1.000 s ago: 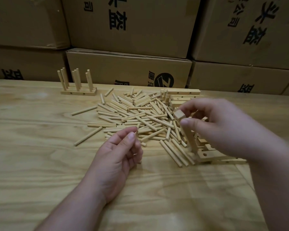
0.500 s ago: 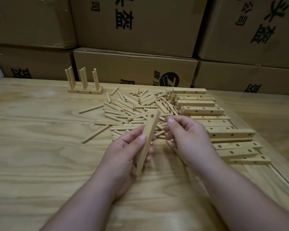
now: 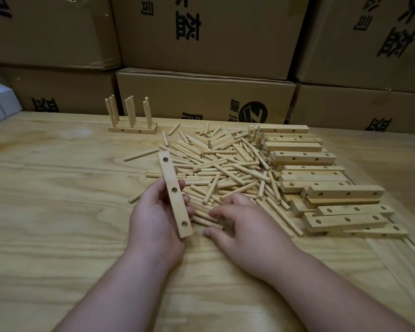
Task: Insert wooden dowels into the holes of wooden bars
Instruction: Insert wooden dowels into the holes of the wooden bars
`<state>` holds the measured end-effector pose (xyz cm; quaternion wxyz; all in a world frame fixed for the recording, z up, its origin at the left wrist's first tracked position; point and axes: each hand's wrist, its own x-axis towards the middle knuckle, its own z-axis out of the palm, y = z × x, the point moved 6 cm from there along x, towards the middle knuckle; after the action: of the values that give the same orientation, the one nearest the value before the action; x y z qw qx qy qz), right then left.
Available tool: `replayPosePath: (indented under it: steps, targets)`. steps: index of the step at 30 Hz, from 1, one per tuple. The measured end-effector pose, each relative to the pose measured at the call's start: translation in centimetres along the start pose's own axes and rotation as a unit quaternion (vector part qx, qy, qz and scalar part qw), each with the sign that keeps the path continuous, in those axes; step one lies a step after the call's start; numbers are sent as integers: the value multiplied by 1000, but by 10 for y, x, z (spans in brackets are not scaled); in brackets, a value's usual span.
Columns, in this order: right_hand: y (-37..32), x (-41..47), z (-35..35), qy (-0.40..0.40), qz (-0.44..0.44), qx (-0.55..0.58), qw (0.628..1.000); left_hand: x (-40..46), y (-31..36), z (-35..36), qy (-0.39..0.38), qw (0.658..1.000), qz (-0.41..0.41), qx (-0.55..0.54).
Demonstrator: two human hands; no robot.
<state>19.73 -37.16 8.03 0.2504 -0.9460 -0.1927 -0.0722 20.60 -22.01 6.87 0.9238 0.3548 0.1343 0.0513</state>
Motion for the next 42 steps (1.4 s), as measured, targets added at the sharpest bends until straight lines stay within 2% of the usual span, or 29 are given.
replayPosePath:
  steps: [9, 25, 35, 42]
  targets:
    - [6, 2, -12, 30, 50, -58, 997, -1, 0, 1, 7, 1000, 3, 4]
    - [2, 3, -6, -17, 31, -63, 997, 0, -2, 0, 15, 1000, -1, -3]
    - [8, 3, -15, 67, 46, -47, 996, 0, -1, 0, 9, 1000, 1, -9]
    - [12, 1, -18, 128, 45, 74, 988, 0, -5, 3, -6, 999, 14, 45]
